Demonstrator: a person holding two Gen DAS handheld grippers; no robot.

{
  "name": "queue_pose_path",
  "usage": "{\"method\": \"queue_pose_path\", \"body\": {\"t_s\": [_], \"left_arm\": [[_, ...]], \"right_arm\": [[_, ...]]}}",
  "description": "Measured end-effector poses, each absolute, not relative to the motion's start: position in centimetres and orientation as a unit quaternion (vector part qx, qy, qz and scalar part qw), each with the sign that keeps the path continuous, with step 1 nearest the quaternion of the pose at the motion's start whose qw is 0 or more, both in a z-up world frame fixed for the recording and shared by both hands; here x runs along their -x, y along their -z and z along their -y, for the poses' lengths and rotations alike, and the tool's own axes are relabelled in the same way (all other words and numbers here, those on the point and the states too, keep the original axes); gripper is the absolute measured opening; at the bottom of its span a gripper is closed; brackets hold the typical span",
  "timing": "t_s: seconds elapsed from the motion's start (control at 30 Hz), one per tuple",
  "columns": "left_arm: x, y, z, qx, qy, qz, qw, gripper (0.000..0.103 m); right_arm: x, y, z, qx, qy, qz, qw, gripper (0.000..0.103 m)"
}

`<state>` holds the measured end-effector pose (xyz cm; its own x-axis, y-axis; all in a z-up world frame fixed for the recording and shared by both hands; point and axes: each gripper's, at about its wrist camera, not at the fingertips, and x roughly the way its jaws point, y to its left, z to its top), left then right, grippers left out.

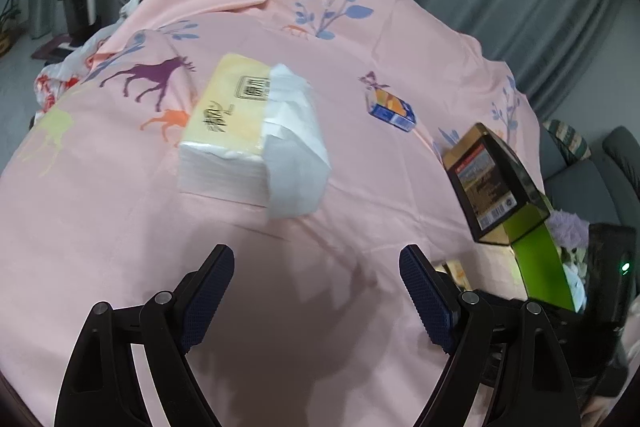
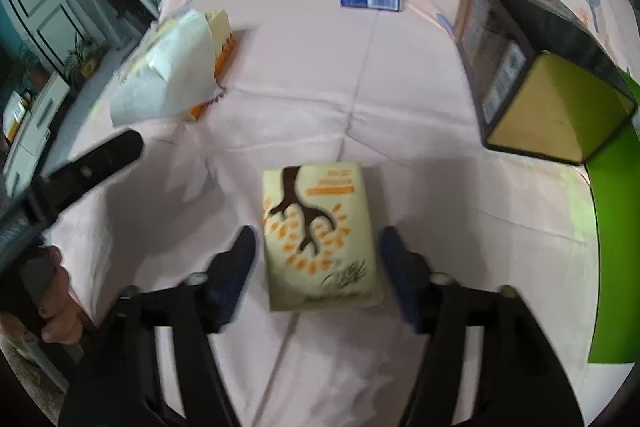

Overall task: Organize soft objects
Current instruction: 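Grasp the small cream printed packet with the right tool and lift it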

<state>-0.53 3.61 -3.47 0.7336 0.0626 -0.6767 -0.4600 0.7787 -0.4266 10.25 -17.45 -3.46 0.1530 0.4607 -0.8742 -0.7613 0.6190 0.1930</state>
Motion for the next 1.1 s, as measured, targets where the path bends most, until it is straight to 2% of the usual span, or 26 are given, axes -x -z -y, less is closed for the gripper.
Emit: {"method": "queue_pose_path", "body": {"t_s": [0.03,0.33,0.4,0.47,0.5,0.6,0.73,0.8,0.83,0.97,1.1], "left_arm": [[0.5,3.5,-3.4,0.297,-0.144,-0.335,0.883,0.085],[-0.7,1.9,0.9,0.266,-0.067,-0.327,0.904,0.085],[-1.4,1.8,2.4,0.273,-0.032,-0.332,0.902,0.079],[-2.0,2.0,3.5,0.284,-0.008,-0.338,0.897,0.074],[-2.4,2.4,4.1,0.292,0.000,-0.343,0.892,0.068],[-3.5,3.3,5.3,0.296,0.000,-0.362,0.884,0.056],[-4.6,4.4,6.4,0.296,-0.002,-0.380,0.876,0.053],[-4.8,4.8,6.6,0.293,-0.007,-0.386,0.875,0.034],[-5.0,5.1,6.7,0.294,-0.008,-0.392,0.872,0.031],[-4.7,4.6,7.1,0.288,-0.022,-0.386,0.876,0.026],[-4.2,2.4,7.7,0.275,-0.021,-0.362,0.890,0.026]], "right_arm": [[-10.5,3.3,17.9,0.141,-0.408,-0.502,0.749,0.082],[-14.6,1.6,21.2,0.005,-0.424,-0.512,0.747,0.080],[-15.3,1.8,21.4,-0.025,-0.439,-0.518,0.733,0.069],[-16.1,2.5,21.5,-0.055,-0.454,-0.533,0.712,0.063],[-16.3,2.8,21.6,-0.066,-0.456,-0.539,0.705,0.058],[-16.3,3.6,21.6,-0.079,-0.456,-0.557,0.690,0.054],[-16.0,4.4,20.8,-0.066,-0.458,-0.574,0.676,0.054],[-16.0,5.0,20.3,-0.060,-0.456,-0.583,0.669,0.052],[-16.1,5.3,20.2,-0.058,-0.455,-0.587,0.667,0.050],[-16.3,5.5,20.3,-0.053,-0.443,-0.592,0.671,0.036],[-16.4,3.4,21.6,-0.064,-0.458,-0.569,0.681,0.035]]}}
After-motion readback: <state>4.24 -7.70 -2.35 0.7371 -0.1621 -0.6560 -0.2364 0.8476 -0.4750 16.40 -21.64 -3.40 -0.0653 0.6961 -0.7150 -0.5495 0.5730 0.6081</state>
